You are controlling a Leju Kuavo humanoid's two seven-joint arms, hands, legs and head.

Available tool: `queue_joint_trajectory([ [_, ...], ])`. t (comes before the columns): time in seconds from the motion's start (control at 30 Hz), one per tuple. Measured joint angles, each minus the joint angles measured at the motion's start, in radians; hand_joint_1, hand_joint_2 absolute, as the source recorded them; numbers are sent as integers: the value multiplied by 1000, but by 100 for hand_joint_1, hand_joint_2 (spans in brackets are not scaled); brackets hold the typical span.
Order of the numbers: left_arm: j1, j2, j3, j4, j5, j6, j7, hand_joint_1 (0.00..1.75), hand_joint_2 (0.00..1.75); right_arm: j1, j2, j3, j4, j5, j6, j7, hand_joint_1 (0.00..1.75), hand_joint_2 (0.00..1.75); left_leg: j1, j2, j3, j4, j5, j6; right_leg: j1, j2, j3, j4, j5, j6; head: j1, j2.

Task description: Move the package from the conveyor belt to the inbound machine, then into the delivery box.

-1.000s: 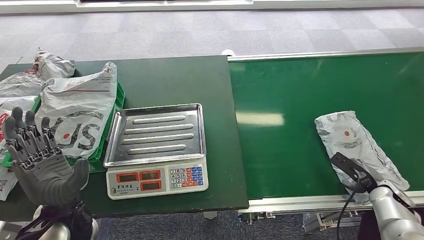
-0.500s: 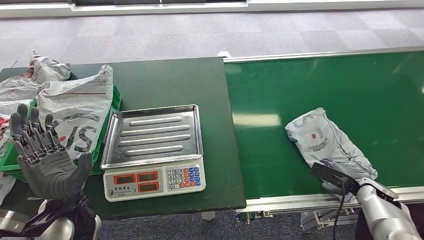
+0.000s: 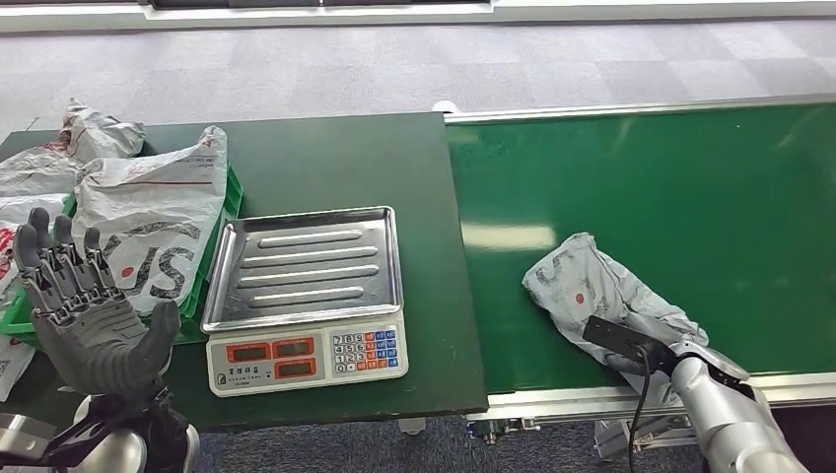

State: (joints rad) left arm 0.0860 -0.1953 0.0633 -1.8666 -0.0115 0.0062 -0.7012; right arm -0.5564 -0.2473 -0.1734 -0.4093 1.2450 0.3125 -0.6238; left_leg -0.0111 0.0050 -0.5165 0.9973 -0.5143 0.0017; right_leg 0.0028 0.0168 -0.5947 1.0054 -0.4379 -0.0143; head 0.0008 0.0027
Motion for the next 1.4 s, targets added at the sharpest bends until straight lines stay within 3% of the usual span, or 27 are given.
queue_joint_trajectory([
  [0.3, 0, 4, 0, 1, 3, 5, 0, 0, 175, 9, 13, 30, -2, -28, -30, 25, 175, 175, -1, -3, 3, 0, 0, 0, -1, -2, 0, 0, 0, 0, 0, 0],
  [0.43, 0, 5, -1, 0, 3, 11, 0, 0, 175, 17, 19, 47, -16, -73, -94, 37, 175, 175, -1, -4, -3, 0, 0, 0, -1, -3, 0, 0, 0, 0, 0, 0],
  [0.57, 12, 5, -1, -8, 3, 19, 0, 0, 175, 23, 37, 50, -78, -159, -296, 77, 175, 175, -1, -3, -6, 0, 0, 0, -2, -2, -1, 0, 0, 0, 0, 0],
  [0.7, 23, 5, -3, -19, 3, 19, 0, 0, 175, 21, 54, 45, -247, -208, -538, 226, 175, 175, -1, -5, -1, 0, 2, 1, -1, -3, -3, 0, 0, 0, 0, 0],
  [0.8, 20, 5, -5, -16, 3, 19, 0, 0, 175, -6, 57, 42, -366, -196, -607, 326, 175, 175, -1, -5, 0, 0, 3, 0, -1, -4, -4, 0, 0, 0, 0, 0],
  [1.23, -14, 4, -25, 15, 3, 19, 0, 0, 175, -100, 60, 41, -459, -136, -674, 418, 175, 175, -2, -5, -2, 0, 3, 1, -2, -5, -3, 0, 0, 0, 0, 0],
  [1.3, -21, 4, -27, 21, 3, 18, 0, 0, 175, -116, 68, 49, -447, -128, -603, 383, 175, 175, -1, -5, -6, 0, 2, 1, -2, -4, -3, 0, 0, 0, 0, 0],
  [1.4, -48, 3, -29, 41, 2, 7, 0, 0, 175, -154, 114, 97, -408, -146, -428, 207, 175, 175, -1, 1, -8, 0, 2, 0, -1, 1, -4, 1, 1, 0, 0, 0],
])
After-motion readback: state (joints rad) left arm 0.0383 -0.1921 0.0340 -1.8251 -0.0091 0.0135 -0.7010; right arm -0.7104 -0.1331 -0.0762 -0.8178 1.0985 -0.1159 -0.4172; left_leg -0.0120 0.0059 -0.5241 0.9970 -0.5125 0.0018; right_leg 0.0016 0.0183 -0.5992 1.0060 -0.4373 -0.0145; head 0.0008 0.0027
